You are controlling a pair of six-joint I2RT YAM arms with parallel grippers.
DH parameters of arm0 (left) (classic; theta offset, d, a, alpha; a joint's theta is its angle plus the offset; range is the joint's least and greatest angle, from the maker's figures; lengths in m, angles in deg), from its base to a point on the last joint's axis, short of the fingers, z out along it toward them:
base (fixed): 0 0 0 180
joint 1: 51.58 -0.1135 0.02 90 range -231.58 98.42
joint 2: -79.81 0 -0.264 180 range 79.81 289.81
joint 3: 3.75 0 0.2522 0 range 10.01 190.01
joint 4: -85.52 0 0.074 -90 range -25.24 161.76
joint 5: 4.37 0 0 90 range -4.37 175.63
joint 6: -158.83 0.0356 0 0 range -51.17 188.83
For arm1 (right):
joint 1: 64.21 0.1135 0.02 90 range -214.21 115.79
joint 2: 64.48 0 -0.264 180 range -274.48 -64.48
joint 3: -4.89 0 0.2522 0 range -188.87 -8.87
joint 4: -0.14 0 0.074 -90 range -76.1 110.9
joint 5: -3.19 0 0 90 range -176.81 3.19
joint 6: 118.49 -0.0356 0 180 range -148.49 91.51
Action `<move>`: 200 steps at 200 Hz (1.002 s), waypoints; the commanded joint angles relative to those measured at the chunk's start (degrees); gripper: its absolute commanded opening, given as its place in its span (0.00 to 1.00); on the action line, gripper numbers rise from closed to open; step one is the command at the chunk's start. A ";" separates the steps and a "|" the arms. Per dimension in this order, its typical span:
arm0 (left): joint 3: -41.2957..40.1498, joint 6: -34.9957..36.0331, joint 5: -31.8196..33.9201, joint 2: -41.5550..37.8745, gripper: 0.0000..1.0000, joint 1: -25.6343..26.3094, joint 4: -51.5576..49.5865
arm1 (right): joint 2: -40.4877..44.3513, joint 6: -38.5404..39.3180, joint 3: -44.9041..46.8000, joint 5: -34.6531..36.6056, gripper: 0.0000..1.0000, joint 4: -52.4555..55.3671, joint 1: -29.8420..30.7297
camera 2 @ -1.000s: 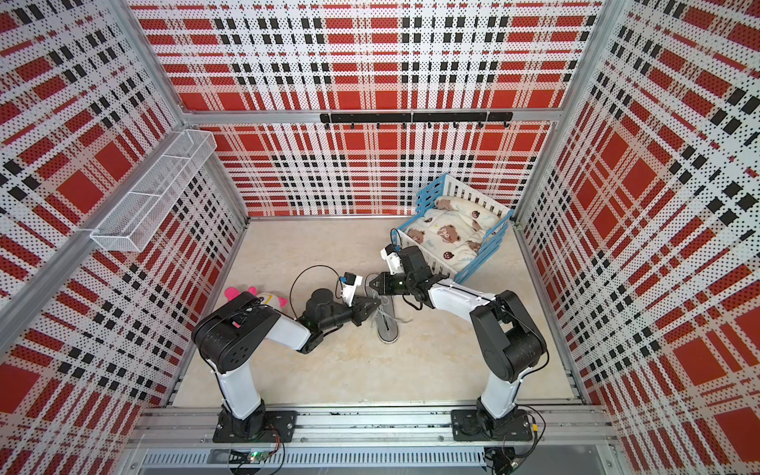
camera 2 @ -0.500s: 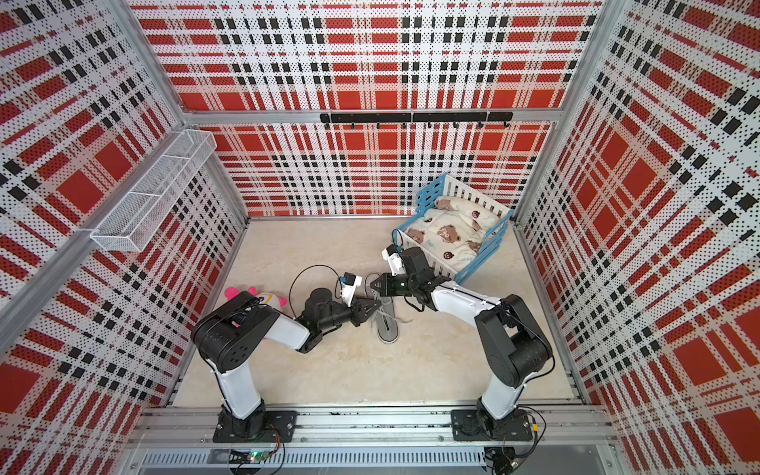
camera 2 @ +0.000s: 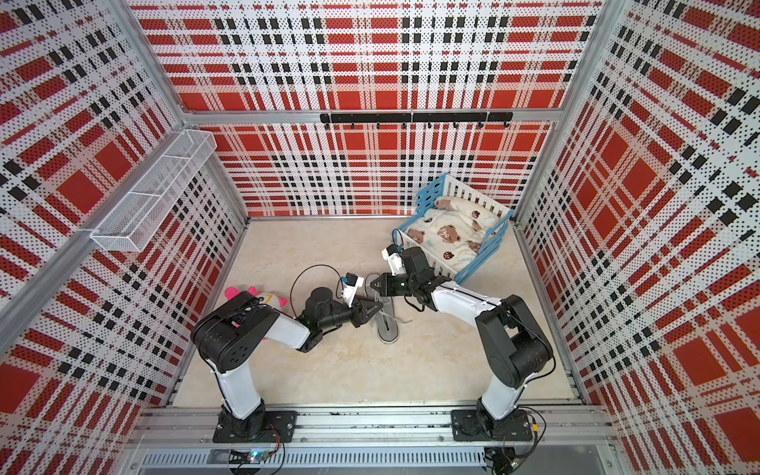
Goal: Tie the shoes
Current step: Wrap the shoelace around the shoelace.
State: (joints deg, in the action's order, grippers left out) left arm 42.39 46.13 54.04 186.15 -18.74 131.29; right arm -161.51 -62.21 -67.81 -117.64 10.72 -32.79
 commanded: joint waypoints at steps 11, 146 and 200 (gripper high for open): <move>1.70 0.99 -0.79 0.92 0.30 0.12 -0.16 | 2.34 0.07 0.67 -0.15 0.00 -2.01 1.06; 1.28 5.74 -4.39 1.90 0.00 -2.24 -0.12 | 5.13 3.50 3.00 2.48 0.19 1.52 0.75; 1.52 7.77 -5.82 2.28 0.00 -2.74 -0.13 | 9.12 6.78 5.36 3.93 0.66 4.86 -0.80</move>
State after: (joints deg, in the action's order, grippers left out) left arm 43.18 51.64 49.93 187.55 -21.08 130.44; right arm -155.39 -58.18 -63.85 -115.08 12.88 -32.74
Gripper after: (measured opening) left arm 0.044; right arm 0.637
